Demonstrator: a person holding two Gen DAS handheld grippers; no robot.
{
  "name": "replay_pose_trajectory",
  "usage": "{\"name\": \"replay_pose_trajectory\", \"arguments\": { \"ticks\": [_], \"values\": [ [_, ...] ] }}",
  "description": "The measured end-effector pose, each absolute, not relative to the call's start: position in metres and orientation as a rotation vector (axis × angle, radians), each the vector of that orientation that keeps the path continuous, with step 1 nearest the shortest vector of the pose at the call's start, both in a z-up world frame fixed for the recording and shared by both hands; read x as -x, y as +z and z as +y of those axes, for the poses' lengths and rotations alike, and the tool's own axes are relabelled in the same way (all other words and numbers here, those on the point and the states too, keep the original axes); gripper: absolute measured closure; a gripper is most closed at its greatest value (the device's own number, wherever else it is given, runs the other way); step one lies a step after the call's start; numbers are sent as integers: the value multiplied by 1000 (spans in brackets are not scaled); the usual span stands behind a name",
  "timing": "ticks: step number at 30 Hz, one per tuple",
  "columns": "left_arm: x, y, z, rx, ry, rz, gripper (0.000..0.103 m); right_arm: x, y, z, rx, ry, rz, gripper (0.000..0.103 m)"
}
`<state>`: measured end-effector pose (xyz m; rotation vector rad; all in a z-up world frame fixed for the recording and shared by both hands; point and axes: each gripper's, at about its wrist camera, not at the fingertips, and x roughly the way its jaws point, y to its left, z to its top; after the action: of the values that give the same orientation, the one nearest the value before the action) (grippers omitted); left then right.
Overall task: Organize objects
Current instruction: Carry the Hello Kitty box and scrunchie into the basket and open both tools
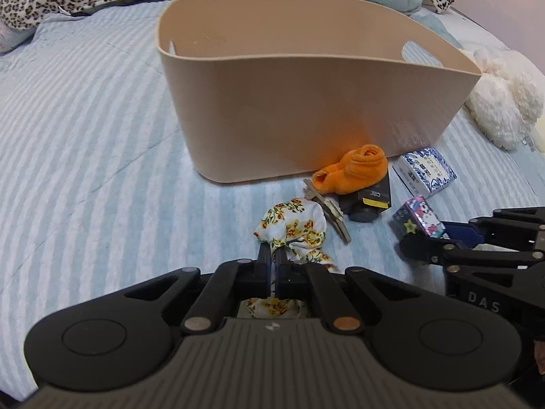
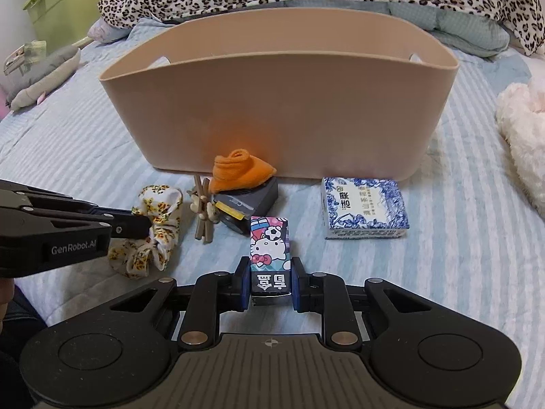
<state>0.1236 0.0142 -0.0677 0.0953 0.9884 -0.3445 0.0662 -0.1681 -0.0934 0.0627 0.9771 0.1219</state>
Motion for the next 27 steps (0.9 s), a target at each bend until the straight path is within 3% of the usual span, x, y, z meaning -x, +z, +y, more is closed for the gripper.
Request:
{"name": "replay_pose_trajectory", "arguments": {
  "ticks": [27],
  "values": [
    [-117,59,25,-65,-287,653,101,-73,20,-217,-67,62,668,82]
  ]
}}
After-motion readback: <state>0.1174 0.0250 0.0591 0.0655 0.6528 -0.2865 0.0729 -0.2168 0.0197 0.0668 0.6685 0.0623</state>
